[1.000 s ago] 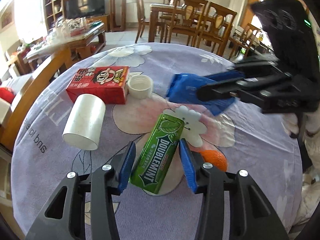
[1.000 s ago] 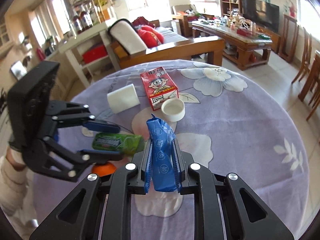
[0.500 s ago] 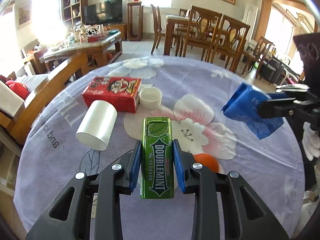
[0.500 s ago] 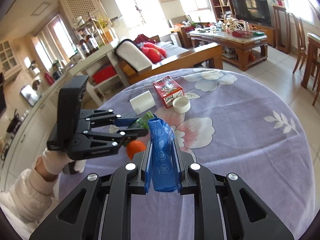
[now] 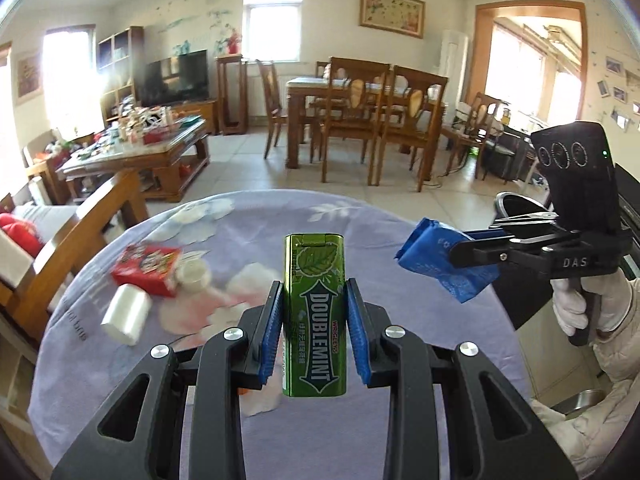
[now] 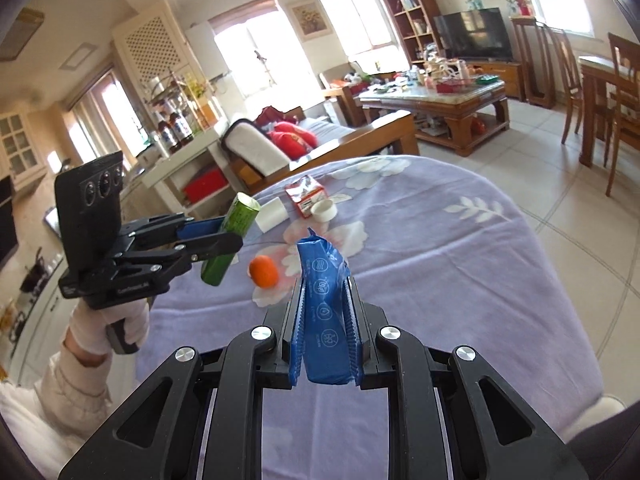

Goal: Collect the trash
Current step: 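Carry the gum pack and blue wrapper over the black bin and open both tools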

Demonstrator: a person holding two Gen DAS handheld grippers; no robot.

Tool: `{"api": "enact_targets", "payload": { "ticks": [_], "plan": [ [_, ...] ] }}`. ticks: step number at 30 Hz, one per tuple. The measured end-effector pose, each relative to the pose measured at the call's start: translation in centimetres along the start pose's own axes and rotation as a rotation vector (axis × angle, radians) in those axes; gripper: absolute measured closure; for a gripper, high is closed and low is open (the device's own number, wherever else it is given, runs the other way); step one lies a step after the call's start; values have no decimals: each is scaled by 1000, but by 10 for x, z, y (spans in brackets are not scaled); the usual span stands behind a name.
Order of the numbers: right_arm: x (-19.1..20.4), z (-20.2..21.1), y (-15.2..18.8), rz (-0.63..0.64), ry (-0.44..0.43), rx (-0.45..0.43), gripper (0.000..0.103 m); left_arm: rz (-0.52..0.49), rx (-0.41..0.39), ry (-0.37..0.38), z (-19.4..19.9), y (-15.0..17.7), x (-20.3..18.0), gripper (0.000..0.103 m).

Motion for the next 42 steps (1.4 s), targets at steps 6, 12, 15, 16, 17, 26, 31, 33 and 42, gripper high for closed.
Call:
{"api": "enact_targets", "payload": {
  "ticks": [6, 12, 15, 16, 17, 26, 31, 33, 42],
  "plan": [
    [-36, 60, 27, -58, 74, -62, 84, -54, -10, 99, -27, -18, -58, 72],
    [-77, 118, 63, -146, 147, -129, 84, -108, -3, 201, -57, -32, -115, 73],
    [-98, 147, 84, -192, 188, -161, 84, -140, 3, 254, -73, -40, -147, 73],
    [-105, 157, 91, -210, 202, -172, 84, -151, 5, 270, -77, -42, -157, 73],
    [-113, 168, 98, -229, 216, -183, 84, -163, 6, 289, -82, -45, -168, 73],
    [-180, 246, 173, -388, 330, -264, 84, -249, 36, 451, -120, -57, -258, 73],
    [-208, 274, 211, -443, 397, -265, 84, -275, 56, 524, -143, -63, -299, 73],
    [-219, 279, 225, -467, 417, -253, 84, -287, 71, 541, -153, -63, -315, 73],
    [-250, 282, 256, -535, 453, -239, 84, -319, 138, 553, -190, -50, -356, 73]
  ]
}}
Point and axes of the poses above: each gripper's, at about its wrist camera, not at the fingertips, and z roughly against the way its jaws point, x to its left, y to its underside, the point moved 1 cm from there along -z, roughly the way its jaws point, and after that the axes turned 4 degrees about x, right-handed, at the moved point
